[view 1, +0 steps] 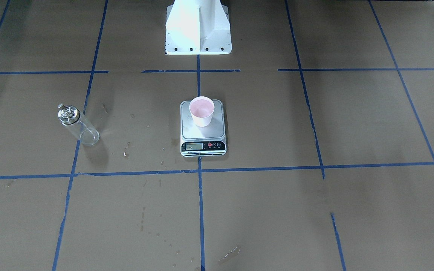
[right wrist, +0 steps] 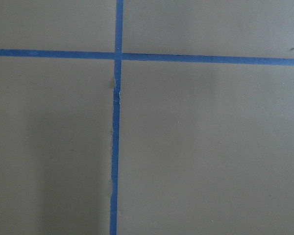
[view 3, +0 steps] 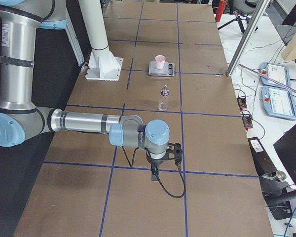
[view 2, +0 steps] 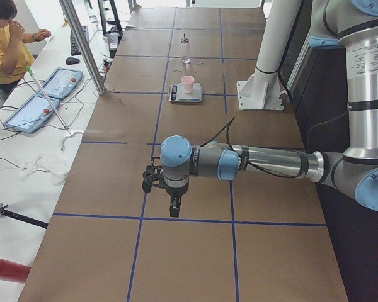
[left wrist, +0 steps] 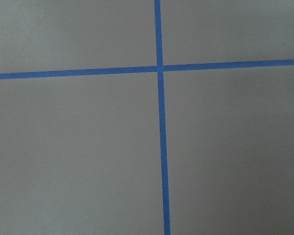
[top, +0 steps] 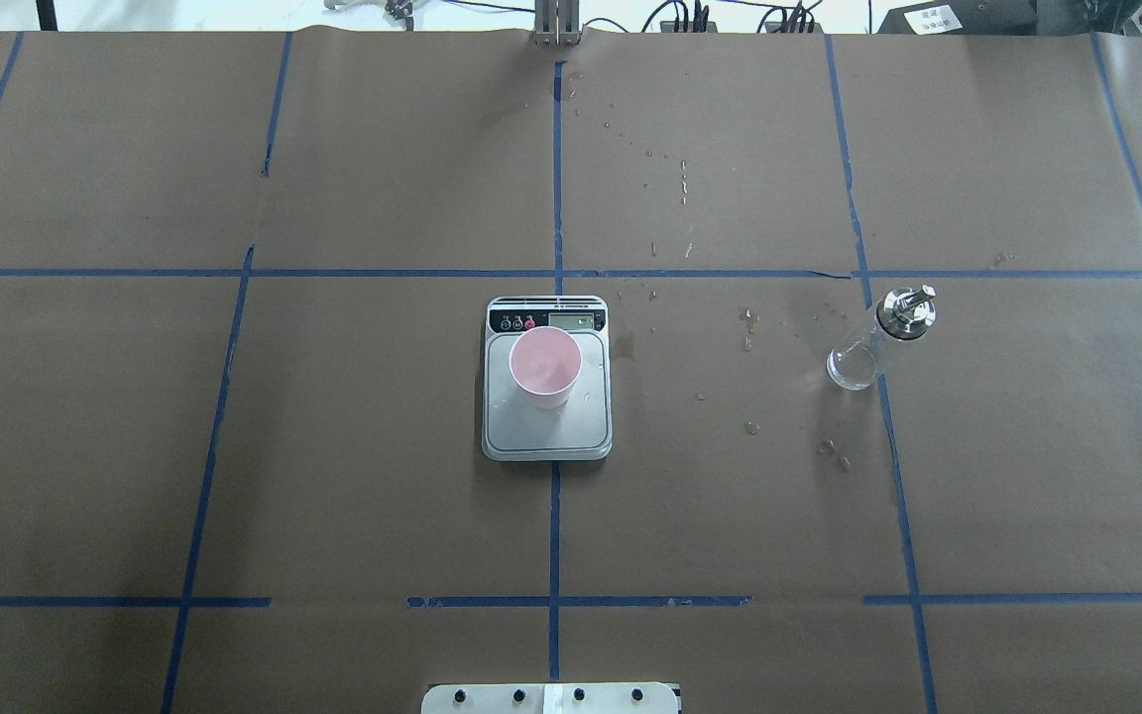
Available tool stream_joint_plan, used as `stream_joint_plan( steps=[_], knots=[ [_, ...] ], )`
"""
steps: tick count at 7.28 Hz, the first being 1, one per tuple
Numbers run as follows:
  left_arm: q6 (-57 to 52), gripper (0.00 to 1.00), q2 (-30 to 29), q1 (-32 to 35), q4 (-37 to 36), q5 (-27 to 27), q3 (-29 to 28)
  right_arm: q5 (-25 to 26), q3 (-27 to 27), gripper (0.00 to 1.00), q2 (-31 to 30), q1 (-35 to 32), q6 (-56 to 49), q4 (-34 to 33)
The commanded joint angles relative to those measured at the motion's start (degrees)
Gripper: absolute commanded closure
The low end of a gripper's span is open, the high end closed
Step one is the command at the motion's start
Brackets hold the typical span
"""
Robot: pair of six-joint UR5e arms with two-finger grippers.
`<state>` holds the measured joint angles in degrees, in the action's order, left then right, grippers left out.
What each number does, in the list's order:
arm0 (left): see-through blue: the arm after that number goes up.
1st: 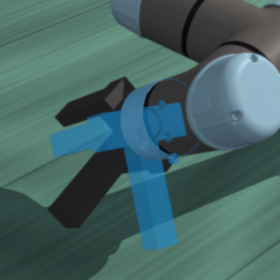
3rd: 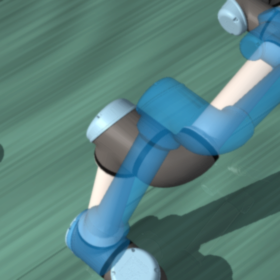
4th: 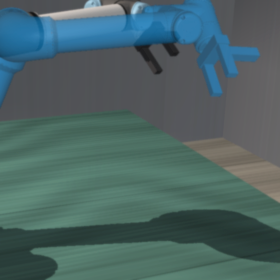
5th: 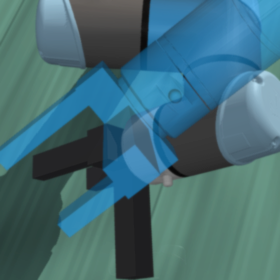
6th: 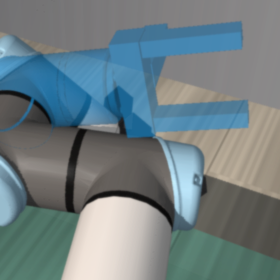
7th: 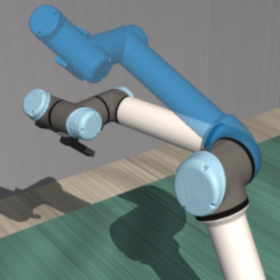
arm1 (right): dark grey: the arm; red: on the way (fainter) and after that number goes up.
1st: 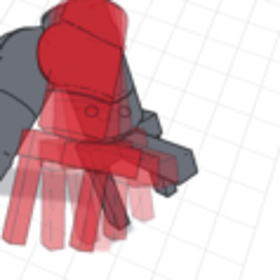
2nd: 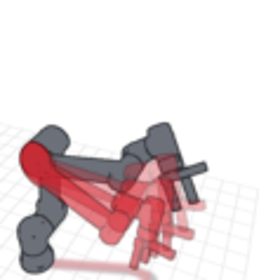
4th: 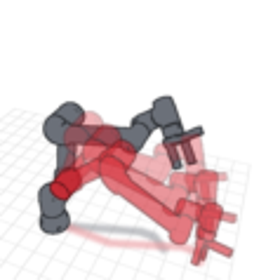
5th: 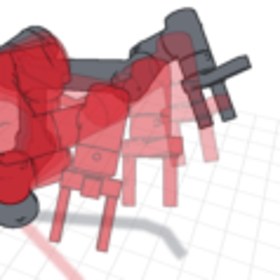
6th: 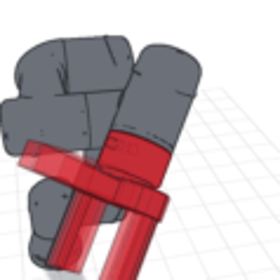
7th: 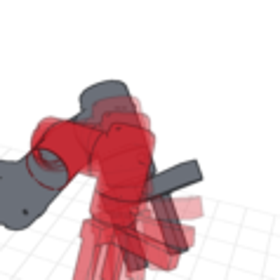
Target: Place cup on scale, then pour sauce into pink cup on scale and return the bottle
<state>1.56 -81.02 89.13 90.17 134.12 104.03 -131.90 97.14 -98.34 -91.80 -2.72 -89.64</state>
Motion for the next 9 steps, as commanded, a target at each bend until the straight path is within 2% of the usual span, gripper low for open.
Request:
stream_joint_plan(
  steps=[1,4,9],
  knots=[
    [-0.07,0.00,-0.10,0.00,0.44,0.00,0.38,-0.03,-0.03,0.00,-0.01,0.04,0.08,0.00],
    [-0.07,0.00,-0.02,-0.27,4.99,-0.09,0.13,0.06,-0.11,0.00,-0.01,0.04,0.17,0.00],
    [-0.07,0.00,0.69,-0.36,5.28,-0.09,-0.14,0.06,-0.11,0.00,-0.01,0.13,0.17,0.00]
  ],
)
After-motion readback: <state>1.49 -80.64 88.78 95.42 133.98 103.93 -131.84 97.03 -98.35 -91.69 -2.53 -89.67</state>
